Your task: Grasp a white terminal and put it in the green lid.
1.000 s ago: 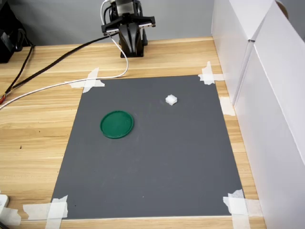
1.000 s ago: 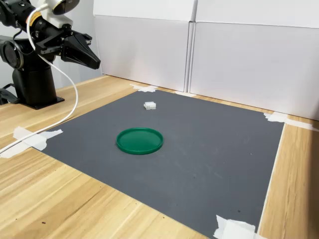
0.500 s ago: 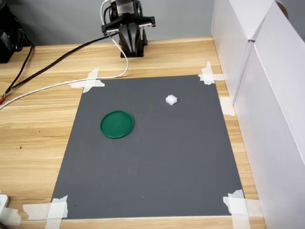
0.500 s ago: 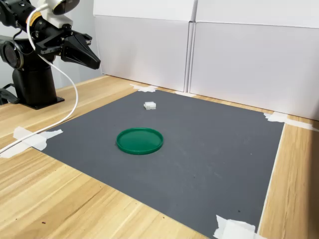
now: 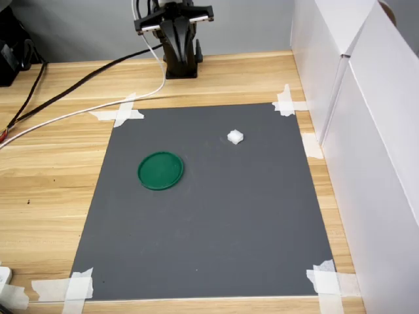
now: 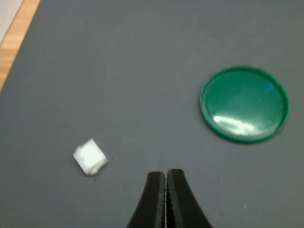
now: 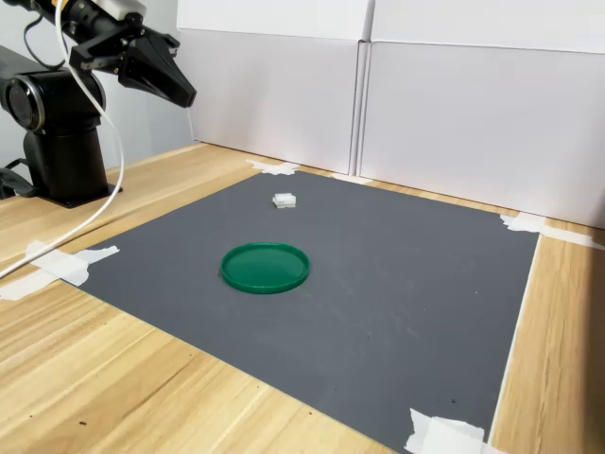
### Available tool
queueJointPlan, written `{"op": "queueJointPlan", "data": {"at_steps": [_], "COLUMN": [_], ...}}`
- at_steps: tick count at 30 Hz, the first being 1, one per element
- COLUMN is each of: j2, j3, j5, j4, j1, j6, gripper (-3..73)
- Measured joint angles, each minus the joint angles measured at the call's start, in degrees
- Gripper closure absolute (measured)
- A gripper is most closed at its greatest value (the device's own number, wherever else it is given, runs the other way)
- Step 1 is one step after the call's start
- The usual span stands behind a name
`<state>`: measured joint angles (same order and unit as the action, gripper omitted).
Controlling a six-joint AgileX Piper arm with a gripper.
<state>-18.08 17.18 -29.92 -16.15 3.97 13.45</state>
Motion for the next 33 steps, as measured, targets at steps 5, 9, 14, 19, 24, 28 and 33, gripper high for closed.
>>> {"op": "queueJointPlan", "data": {"at_steps": [5, 9, 14, 19, 24, 28, 33], "j2": [-7.65, -14.03, -20.88, -28.06, -34.95, -39.70, -44.16], "j3": [6.80, 12.04, 17.34, 22.35, 26.88, 29.73, 32.33], "j5": [0.00, 0.00, -0.90, -3.99, -7.93, -11.14, -12.33], "j4": [0.44, 2.87, 4.16, 4.17, 5.10, 6.67, 7.56], "j1": [0.00, 0.00, 0.00, 0.00, 2.92, 7.00, 11.45], "j6": [0.00, 0.25, 5.78, 13.59, 20.65, 25.66, 28.43], "gripper": [71.2, 71.2, 71.2, 71.2, 71.2, 71.2, 71.2]}}
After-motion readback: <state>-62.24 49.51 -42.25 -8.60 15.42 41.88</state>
